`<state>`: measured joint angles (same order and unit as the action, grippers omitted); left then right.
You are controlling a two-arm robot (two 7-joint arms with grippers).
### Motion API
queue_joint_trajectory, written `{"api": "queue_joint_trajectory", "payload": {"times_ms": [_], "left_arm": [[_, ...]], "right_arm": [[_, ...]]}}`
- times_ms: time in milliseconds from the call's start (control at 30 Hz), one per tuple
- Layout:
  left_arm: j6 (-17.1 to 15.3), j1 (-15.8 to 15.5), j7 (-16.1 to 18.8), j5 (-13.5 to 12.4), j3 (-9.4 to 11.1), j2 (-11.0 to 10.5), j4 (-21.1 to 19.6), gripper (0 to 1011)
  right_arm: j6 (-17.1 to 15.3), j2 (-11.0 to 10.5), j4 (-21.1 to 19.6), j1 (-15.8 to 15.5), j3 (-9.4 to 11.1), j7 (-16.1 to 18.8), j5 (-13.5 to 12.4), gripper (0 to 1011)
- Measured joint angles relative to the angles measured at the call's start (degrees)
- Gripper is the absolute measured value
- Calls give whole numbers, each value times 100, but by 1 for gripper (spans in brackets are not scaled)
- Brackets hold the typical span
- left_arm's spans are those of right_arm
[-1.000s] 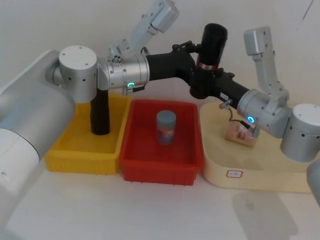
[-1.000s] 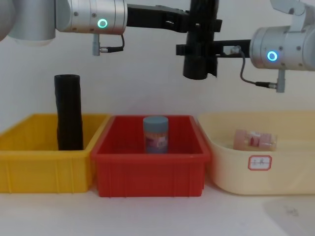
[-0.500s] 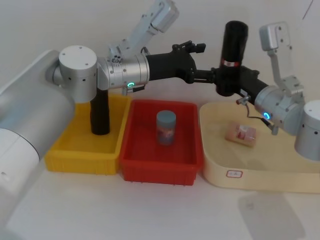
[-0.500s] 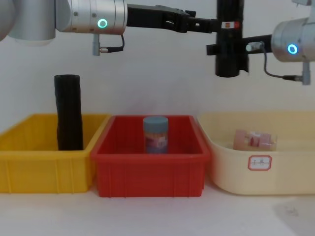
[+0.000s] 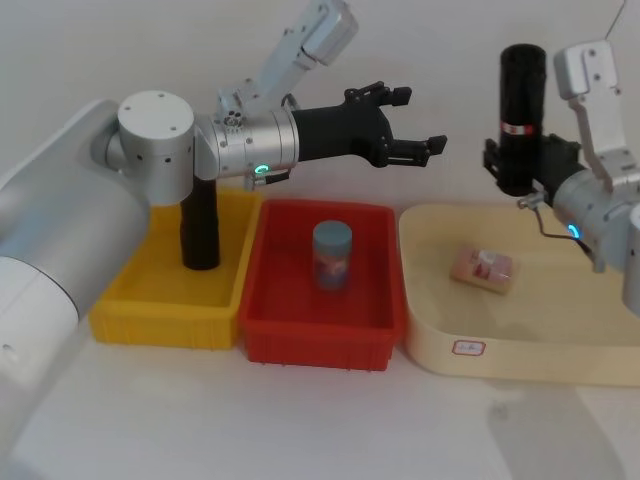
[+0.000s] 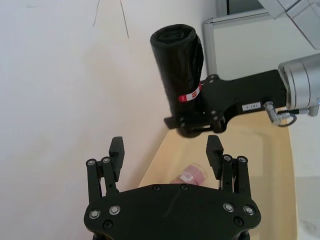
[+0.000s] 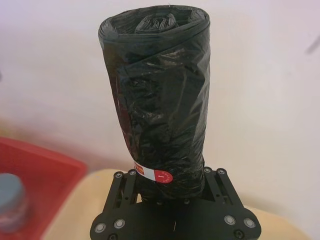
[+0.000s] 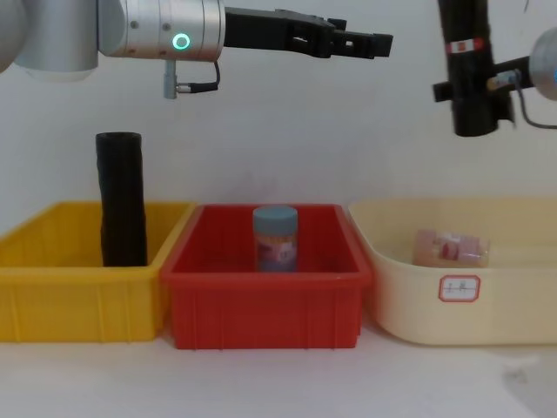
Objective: Pick up the garbage bag with the one hand and transfer it to the other hand.
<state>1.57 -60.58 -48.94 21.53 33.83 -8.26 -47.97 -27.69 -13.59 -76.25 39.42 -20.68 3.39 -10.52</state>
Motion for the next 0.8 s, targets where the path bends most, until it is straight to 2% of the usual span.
{"api": "queue_joint_trajectory", "payload": {"times_ms": [233, 367, 567, 800], "left_arm": [[0, 0, 0, 0, 0, 0, 0, 1001], [0, 0, 0, 0, 0, 0, 0, 1001], [0, 0, 0, 0, 0, 0, 0, 1002], [0, 0, 0, 0, 0, 0, 0, 1002]], "right_arm": [[-436, -131, -254, -74, 12, -371, 269, 535], [-828, -262, -410, -98, -7, -639, 525, 535], [-1190, -408, -492, -83, -75, -807, 764, 535], [-1443, -553, -530, -30, -137, -845, 940, 538]]}}
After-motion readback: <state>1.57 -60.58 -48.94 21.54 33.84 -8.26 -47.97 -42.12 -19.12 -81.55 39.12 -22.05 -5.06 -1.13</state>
